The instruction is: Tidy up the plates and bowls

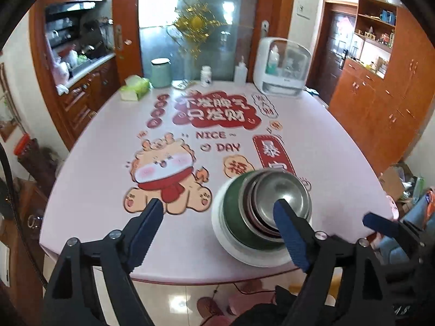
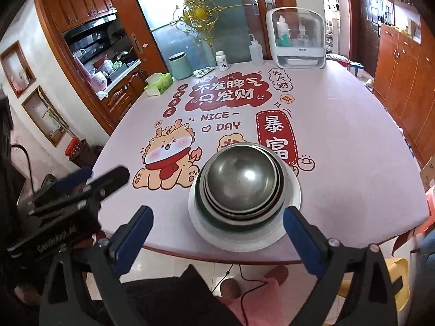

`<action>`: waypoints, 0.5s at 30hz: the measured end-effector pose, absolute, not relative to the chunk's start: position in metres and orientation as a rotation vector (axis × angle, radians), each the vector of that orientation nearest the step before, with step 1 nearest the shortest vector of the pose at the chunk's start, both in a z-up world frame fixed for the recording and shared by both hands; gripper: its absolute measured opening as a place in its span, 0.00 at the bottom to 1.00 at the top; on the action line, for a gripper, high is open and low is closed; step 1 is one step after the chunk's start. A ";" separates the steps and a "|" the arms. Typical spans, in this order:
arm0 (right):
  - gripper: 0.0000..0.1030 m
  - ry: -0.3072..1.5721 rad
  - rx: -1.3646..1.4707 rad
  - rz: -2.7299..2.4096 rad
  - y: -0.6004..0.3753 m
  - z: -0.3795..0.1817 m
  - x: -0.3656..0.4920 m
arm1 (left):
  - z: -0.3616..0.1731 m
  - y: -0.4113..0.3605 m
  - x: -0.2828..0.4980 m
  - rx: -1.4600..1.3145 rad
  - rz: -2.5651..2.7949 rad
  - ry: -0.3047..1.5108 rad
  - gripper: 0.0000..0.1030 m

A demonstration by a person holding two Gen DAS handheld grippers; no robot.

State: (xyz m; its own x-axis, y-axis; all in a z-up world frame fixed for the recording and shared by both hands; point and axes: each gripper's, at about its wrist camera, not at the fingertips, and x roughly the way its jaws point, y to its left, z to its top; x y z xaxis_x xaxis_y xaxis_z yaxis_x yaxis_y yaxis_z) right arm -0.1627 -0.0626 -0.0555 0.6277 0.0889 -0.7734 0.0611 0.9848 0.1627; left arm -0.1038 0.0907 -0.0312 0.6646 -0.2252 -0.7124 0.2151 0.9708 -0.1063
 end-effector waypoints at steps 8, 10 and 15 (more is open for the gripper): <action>0.99 0.858 0.183 -0.064 -0.057 -0.053 -0.186 | -0.030 0.097 -0.117 -0.023 -0.209 0.800 0.99; 1.00 0.840 0.188 -0.076 -0.058 -0.050 -0.190 | -0.029 0.100 -0.120 -0.017 -0.176 0.788 0.99; 1.00 0.820 0.190 -0.069 -0.058 -0.046 -0.193 | -0.028 0.106 -0.127 -0.018 -0.130 0.775 0.99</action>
State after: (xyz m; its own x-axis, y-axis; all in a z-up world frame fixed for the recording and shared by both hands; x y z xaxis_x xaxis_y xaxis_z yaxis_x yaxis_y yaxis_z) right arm -0.1926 -0.0575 -0.0465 0.6811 0.0124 -0.7321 0.1340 0.9809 0.1413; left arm -0.1269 0.1060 -0.0277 0.7067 -0.1234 -0.6966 0.1103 0.9918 -0.0637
